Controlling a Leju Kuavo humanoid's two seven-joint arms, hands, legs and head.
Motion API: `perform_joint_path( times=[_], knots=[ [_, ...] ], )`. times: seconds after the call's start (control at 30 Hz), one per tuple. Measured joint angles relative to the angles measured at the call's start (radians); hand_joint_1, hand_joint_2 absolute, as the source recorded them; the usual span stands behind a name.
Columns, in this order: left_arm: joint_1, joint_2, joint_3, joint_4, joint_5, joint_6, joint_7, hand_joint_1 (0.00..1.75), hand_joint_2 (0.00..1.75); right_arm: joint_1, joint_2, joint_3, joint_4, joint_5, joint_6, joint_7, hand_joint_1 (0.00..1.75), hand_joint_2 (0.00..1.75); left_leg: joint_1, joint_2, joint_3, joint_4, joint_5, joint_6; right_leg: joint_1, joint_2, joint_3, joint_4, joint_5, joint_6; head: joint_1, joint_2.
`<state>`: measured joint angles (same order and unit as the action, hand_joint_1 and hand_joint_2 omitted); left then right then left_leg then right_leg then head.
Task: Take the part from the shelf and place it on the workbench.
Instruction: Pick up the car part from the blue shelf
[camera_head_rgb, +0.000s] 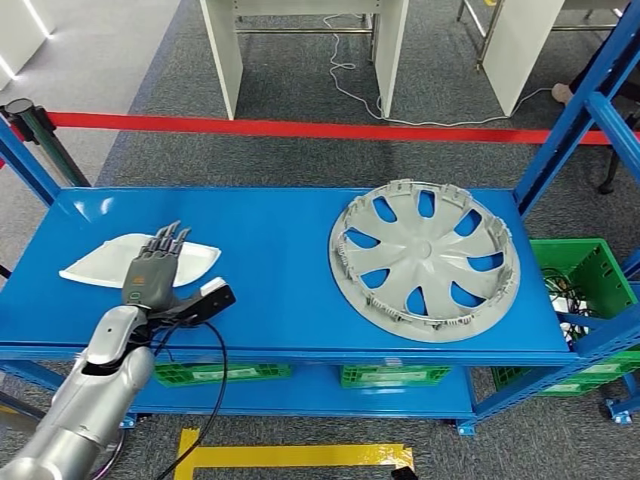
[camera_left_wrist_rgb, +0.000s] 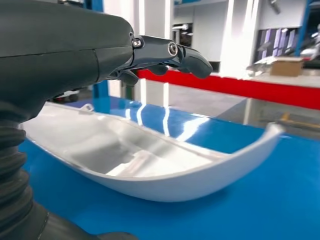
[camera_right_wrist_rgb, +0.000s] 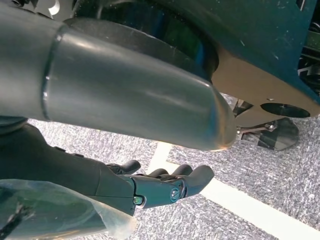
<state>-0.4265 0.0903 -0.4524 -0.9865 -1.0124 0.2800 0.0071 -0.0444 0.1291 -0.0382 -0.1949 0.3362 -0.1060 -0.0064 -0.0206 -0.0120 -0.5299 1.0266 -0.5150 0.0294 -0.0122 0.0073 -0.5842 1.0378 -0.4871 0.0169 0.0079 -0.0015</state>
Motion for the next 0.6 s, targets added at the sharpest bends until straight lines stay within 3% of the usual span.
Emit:
perform_joint_path(
  times=[0.3,0.6],
  knots=[
    [-0.032,0.003,0.056,0.065,-0.093,-0.022,0.135,0.0,1.75,0.001,-0.001,-0.006,0.0,0.01,-0.001,0.005,0.0,0.0,0.0,0.0,0.001,0.0,0.0,0.0,0.0,0.0,0.001,0.0,0.0,0.0,0.0,0.0],
    [-0.047,0.014,0.101,0.115,-0.126,-0.001,0.16,0.0,1.75,0.002,-0.001,-0.007,0.0,0.016,-0.001,0.014,0.0,0.0,0.0,0.0,0.002,0.0,0.001,0.0,0.0,0.0,0.002,0.0,0.0,0.0,0.0,0.0]
  ],
)
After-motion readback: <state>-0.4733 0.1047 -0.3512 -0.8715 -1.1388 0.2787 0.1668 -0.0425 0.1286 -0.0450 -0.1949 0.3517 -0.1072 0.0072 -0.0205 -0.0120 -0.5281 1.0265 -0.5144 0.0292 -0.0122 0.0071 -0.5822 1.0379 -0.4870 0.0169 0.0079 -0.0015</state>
